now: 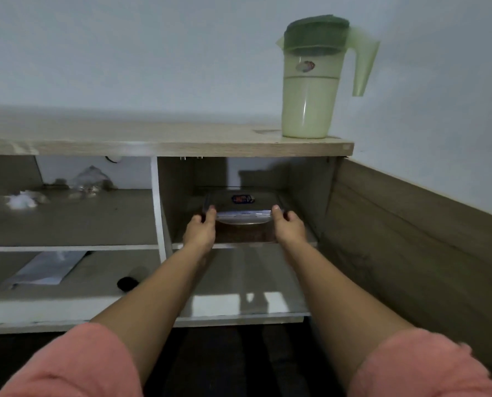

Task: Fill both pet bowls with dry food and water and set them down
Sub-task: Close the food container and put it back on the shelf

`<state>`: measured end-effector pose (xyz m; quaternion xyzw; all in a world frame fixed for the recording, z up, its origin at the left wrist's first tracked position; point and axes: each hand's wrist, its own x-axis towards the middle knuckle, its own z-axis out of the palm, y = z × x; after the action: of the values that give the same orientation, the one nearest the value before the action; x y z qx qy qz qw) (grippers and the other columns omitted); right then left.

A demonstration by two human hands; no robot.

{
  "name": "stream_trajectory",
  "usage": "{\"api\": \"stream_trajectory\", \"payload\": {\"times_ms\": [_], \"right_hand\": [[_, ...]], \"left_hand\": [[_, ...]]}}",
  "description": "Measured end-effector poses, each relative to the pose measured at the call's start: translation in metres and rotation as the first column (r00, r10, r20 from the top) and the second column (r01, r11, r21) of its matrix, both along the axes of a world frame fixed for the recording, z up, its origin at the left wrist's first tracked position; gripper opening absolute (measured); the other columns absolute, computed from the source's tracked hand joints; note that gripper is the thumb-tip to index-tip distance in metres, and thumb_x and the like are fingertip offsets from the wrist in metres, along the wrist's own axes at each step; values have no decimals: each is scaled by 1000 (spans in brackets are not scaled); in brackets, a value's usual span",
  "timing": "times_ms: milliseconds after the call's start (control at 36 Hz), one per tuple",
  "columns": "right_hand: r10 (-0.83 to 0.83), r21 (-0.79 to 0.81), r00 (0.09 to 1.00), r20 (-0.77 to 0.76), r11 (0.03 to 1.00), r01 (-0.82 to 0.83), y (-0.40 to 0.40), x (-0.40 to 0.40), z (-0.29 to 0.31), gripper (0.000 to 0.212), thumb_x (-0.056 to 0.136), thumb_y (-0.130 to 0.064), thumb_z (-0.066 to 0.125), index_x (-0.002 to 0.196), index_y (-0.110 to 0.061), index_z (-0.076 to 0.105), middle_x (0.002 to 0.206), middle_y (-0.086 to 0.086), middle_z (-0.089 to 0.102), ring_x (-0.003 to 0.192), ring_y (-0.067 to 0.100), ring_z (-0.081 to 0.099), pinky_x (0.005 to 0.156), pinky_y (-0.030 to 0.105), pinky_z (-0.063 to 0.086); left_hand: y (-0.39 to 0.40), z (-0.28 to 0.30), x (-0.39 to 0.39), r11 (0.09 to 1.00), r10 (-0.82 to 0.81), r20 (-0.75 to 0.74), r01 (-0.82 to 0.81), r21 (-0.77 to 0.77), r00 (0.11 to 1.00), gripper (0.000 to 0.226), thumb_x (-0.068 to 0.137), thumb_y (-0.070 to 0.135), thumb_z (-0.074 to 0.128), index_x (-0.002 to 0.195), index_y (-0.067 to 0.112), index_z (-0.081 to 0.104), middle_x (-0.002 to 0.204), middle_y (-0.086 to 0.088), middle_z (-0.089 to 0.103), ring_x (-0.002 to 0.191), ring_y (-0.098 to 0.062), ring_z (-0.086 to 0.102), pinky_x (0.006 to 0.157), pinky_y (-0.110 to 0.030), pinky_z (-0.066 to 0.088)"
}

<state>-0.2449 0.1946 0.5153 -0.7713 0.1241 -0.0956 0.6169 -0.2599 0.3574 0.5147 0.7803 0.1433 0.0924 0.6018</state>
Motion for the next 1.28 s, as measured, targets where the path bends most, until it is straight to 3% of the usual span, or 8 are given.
{"api": "stream_trajectory", "payload": {"times_ms": [167, 361, 556, 722, 1000, 1278], "right_hand": [[16, -36, 1000, -1, 999, -16, 0, 2, 1, 65, 98, -45, 42, 149, -8, 27, 154, 11, 32, 140, 30, 33, 112, 35, 28], [24, -58, 1000, -7, 998, -25, -2, 1, -2, 68, 97, -49, 41, 150, -11, 24, 156, 9, 27, 142, 29, 29, 114, 37, 26], [10, -96, 1000, -23, 995, -12, -4, -11, 4, 66, 94, -48, 48, 147, -13, 34, 146, 8, 45, 134, 27, 43, 109, 34, 33], [21, -113, 988, -153, 993, -39, -3, -44, 19, 62, 93, -46, 50, 145, -16, 36, 142, 9, 49, 130, 26, 46, 106, 33, 35], [87, -107, 940, -330, 986, -129, -8, -124, 102, 67, 93, -47, 52, 149, -17, 30, 152, 6, 35, 140, 26, 34, 112, 33, 29], [115, -209, 923, -368, 957, -202, -39, -182, 205, 66, 93, -42, 53, 149, -14, 30, 153, 10, 32, 141, 26, 31, 113, 34, 27]], "left_hand": [[7, 0, 10, 1000, -21, -34, 21, -6, 999, 69, 95, 59, 36, 138, 6, 45, 132, -18, 55, 119, -37, 55, 105, -47, 44], [5, -12, 11, 999, -38, -40, 39, 27, 998, 73, 96, 61, 28, 145, 8, 37, 144, -16, 46, 132, -35, 44, 113, -45, 33], [-4, -13, -5, 990, 50, -81, -39, 134, 995, 67, 101, 53, 20, 151, 9, 27, 154, -16, 33, 142, -35, 32, 113, -44, 27], [-8, 9, -41, 984, 19, -151, 8, 181, 988, 56, 103, 44, 25, 151, 14, 28, 151, -11, 40, 139, -31, 38, 110, -37, 29], [-7, 92, -117, 940, -102, -312, 194, 281, 945, 54, 103, 39, 30, 150, 11, 30, 151, -13, 40, 138, -30, 38, 112, -35, 28], [-15, 195, -153, 836, -220, -363, 366, 409, 906, 55, 103, 39, 33, 150, 11, 31, 152, -13, 37, 139, -28, 37, 113, -36, 29]]}}
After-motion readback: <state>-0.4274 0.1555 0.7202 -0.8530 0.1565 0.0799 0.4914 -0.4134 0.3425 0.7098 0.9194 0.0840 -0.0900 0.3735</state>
